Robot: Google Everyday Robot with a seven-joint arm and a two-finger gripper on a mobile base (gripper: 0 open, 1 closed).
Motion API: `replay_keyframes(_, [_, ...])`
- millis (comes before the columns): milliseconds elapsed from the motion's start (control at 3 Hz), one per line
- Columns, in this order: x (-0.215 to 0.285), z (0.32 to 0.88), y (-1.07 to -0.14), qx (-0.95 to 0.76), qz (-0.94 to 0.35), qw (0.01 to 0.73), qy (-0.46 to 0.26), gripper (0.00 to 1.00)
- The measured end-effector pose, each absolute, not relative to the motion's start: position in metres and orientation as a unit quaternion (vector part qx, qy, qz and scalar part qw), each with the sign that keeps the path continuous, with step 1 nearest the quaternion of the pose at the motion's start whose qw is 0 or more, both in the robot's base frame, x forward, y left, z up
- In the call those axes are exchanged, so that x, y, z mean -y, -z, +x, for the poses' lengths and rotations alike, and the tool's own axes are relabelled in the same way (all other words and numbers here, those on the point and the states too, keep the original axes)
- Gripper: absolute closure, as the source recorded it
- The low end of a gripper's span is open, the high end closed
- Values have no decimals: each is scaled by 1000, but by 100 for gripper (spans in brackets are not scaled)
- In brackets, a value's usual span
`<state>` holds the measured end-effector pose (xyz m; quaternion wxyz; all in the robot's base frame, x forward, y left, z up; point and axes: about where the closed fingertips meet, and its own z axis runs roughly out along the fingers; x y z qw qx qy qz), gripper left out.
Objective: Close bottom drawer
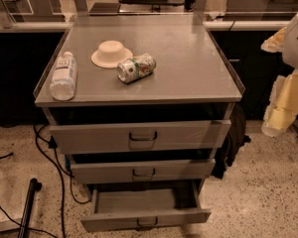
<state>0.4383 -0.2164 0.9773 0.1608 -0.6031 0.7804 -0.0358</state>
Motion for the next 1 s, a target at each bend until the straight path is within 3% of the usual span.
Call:
replay_keyframes(333, [216, 438, -977, -780, -603, 161, 36, 0])
replay_keyframes(1000, [216, 438, -977, -780, -603, 161, 36, 42])
